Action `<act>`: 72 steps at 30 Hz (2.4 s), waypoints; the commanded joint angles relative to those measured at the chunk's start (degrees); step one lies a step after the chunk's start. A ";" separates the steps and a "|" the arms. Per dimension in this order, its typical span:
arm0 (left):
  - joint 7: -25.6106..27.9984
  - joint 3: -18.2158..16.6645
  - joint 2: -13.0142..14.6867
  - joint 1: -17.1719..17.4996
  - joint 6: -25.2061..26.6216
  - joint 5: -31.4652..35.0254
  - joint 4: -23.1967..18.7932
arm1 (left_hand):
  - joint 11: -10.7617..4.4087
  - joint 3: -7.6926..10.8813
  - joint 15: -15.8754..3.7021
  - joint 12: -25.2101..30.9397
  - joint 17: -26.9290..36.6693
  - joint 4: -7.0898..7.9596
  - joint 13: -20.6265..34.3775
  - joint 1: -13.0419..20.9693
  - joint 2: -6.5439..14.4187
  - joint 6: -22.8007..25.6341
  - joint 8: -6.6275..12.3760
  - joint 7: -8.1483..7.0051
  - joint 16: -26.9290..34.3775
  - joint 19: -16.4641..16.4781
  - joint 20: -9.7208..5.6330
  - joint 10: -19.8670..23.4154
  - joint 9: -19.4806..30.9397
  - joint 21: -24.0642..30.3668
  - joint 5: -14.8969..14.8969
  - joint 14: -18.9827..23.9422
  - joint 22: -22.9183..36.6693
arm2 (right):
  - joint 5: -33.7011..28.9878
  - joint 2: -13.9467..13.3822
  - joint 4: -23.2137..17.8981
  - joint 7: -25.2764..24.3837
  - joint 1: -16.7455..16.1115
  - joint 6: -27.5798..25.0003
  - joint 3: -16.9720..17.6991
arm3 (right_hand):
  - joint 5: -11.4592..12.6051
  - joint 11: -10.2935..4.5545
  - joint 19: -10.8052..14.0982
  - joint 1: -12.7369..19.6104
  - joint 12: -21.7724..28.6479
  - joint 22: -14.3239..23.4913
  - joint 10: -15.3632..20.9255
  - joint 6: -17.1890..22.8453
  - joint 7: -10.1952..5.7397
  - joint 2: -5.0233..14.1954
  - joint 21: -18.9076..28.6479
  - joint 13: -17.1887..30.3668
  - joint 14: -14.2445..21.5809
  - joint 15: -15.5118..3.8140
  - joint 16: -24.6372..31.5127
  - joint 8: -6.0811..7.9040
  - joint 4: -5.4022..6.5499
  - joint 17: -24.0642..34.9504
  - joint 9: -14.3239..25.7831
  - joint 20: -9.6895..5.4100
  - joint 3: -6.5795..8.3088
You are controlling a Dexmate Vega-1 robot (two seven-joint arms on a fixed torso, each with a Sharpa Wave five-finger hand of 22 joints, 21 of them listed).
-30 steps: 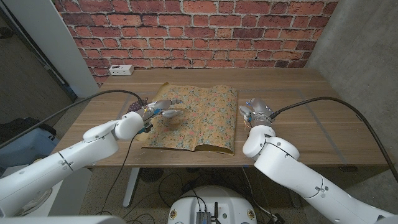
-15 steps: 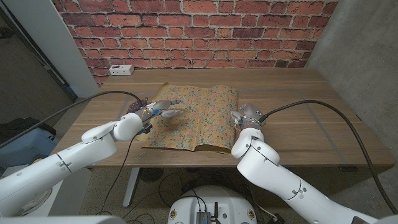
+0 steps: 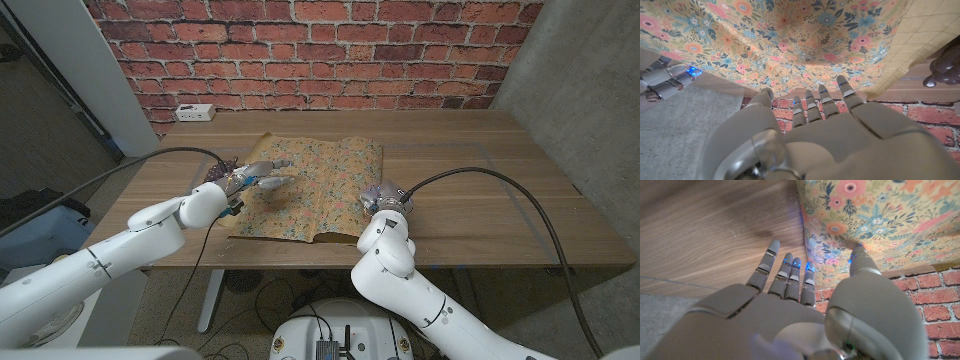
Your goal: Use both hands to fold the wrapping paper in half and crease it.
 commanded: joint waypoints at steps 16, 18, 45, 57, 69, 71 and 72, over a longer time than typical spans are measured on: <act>1.06 -1.33 0.21 1.36 -2.85 -2.03 1.75 | 0.30 -0.48 0.29 -0.64 0.24 1.21 0.25 -2.14 -0.45 0.34 -0.60 -0.11 -0.40 0.12 0.53 0.44 0.12 -0.22 -0.22 0.34 0.10 | -50.82 12.19 13.39 36.72 -1.44 5.35 3.90 | 6.15 -0.79 8.11 6.15 1.73 0.78 -8.04 -13.92 1.65 -1.69 -0.40 2.98 12.36 -6.50 14.77 0.88 0.51 11.91 0.24 -1.92 -5.30; 1.10 -1.35 0.19 1.36 -2.96 -2.09 1.86 | 0.22 -0.52 0.32 -0.68 0.25 1.26 0.25 -2.25 -0.47 0.33 -0.62 -0.13 -0.43 0.12 0.53 0.42 0.12 -0.24 -0.21 0.32 0.10 | -53.23 13.06 14.42 39.29 -1.36 5.99 4.50 | 6.43 -0.56 6.50 4.44 1.65 0.76 -9.33 -14.12 1.73 -2.78 -1.22 3.09 7.76 -4.44 12.30 0.95 1.30 11.67 0.29 -0.18 -6.69; -0.56 -0.28 -1.23 -1.43 -5.12 -2.95 5.48 | 0.38 -0.86 0.51 -1.31 0.19 1.66 0.27 -3.63 -0.71 -0.39 -1.12 -0.33 -0.76 0.07 0.67 0.10 0.09 -0.60 -0.07 0.14 0.10 | -72.80 29.09 30.45 53.31 0.02 16.42 16.33 | 8.49 -2.33 6.37 7.69 4.80 1.13 -12.10 -15.88 0.71 -2.25 -4.10 5.85 9.14 -7.46 12.30 0.81 0.65 13.91 1.13 -3.64 -11.40; -1.76 0.64 -2.09 -3.04 -5.33 -3.41 7.19 | 0.36 -1.06 0.61 -1.65 0.20 1.92 0.28 -4.35 -0.79 -0.79 -1.28 -0.38 -0.87 -0.01 0.80 -0.24 0.09 -0.79 -0.02 0.00 0.10 | -56.96 27.84 30.48 31.75 1.11 8.09 13.89 | 10.12 1.39 24.59 39.70 10.25 1.48 -1.57 -7.01 5.50 2.89 5.44 7.18 31.39 -12.33 30.06 3.33 -2.60 28.34 2.30 -12.16 -5.80; -2.85 1.84 -3.20 -5.36 -6.33 -3.13 9.35 | 0.31 -1.18 0.62 -1.74 0.20 2.07 0.29 -4.85 -0.85 -0.96 -1.31 -0.40 -0.90 -0.02 0.82 -0.10 0.08 -0.93 0.02 0.03 0.10 | -42.89 18.81 24.24 16.84 4.14 0.65 5.70 | 7.80 0.77 24.76 43.80 10.92 1.84 0.91 -4.16 4.48 3.42 7.31 6.58 34.15 -12.27 30.41 3.87 -2.21 30.31 2.55 -14.21 -4.64; -2.97 1.96 -3.39 -5.68 -6.64 -3.22 9.76 | 0.38 -1.19 0.63 -1.75 0.19 2.08 0.29 -4.92 -0.85 -0.95 -1.31 -0.49 -0.91 -0.03 0.83 -0.05 0.08 -0.96 0.03 0.01 0.10 | -45.13 17.09 23.39 20.00 4.95 -0.09 4.64 | 7.57 0.58 24.40 43.99 10.82 1.87 0.76 -4.10 4.36 3.48 7.35 6.53 34.17 -12.27 30.32 3.82 -2.13 30.46 2.55 -14.43 -4.58; -3.01 2.05 -3.45 -5.83 -6.73 -3.17 9.91 | 0.41 -1.19 0.63 -1.75 0.19 2.09 0.29 -4.95 -0.86 -0.93 -1.30 -0.50 -0.92 -0.01 0.82 -0.05 0.08 -0.96 0.03 0.02 0.10 | -47.14 16.37 23.23 21.95 5.23 -0.09 4.26 | 7.49 0.55 24.39 44.05 10.79 1.88 0.73 -4.07 4.40 3.51 7.41 6.51 34.17 -12.26 30.28 3.81 -2.10 30.51 2.54 -14.45 -4.56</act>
